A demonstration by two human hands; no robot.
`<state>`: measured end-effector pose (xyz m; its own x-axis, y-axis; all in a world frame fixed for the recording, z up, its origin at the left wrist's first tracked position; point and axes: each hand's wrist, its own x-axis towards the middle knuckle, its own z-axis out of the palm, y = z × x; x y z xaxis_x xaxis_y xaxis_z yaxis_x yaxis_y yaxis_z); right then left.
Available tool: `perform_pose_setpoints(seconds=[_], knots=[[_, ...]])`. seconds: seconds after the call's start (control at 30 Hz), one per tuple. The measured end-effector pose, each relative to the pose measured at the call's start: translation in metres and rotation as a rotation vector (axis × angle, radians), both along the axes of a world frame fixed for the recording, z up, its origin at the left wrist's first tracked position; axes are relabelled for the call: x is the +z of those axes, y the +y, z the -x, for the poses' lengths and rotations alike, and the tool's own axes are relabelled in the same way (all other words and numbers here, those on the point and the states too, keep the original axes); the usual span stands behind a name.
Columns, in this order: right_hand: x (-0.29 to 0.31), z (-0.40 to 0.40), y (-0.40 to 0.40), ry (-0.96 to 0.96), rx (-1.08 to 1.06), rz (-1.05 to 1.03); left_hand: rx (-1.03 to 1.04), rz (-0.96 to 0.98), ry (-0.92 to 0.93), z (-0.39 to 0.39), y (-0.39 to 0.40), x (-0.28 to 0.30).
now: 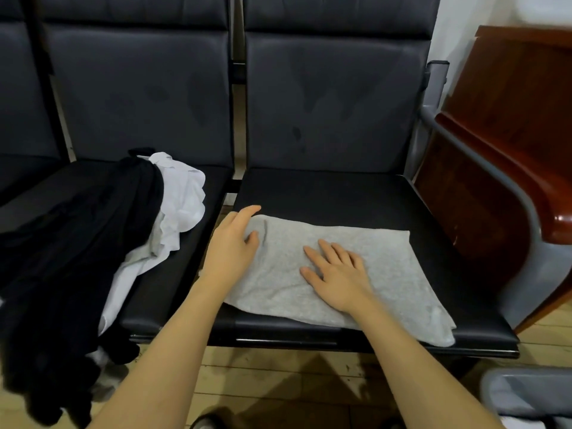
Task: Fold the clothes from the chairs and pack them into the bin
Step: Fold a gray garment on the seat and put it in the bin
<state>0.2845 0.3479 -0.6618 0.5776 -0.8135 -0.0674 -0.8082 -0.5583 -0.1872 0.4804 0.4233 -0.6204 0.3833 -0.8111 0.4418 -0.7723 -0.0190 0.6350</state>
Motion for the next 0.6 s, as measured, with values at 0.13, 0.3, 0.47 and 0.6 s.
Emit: perform_pose_setpoints(seconds=[0.13, 0.3, 0.47, 0.6], knots=[[-0.003, -0.016, 0.005, -0.161, -0.003, -0.033, -0.054, 0.085, -0.053, 0.014, -0.003, 0.013], [0.009, 0.031, -0.011, -0.382, -0.02, -0.011, -0.166, 0.183, -0.099, 0.044, -0.012, 0.026], [0.015, 0.104, -0.024, -0.27, -0.18, 0.066, -0.28, 0.132, -0.054, 0.099, -0.03, 0.027], [0.004, 0.126, -0.02, -0.217, -0.154, 0.047, -0.401, 0.123, -0.151, 0.143, -0.048, 0.02]])
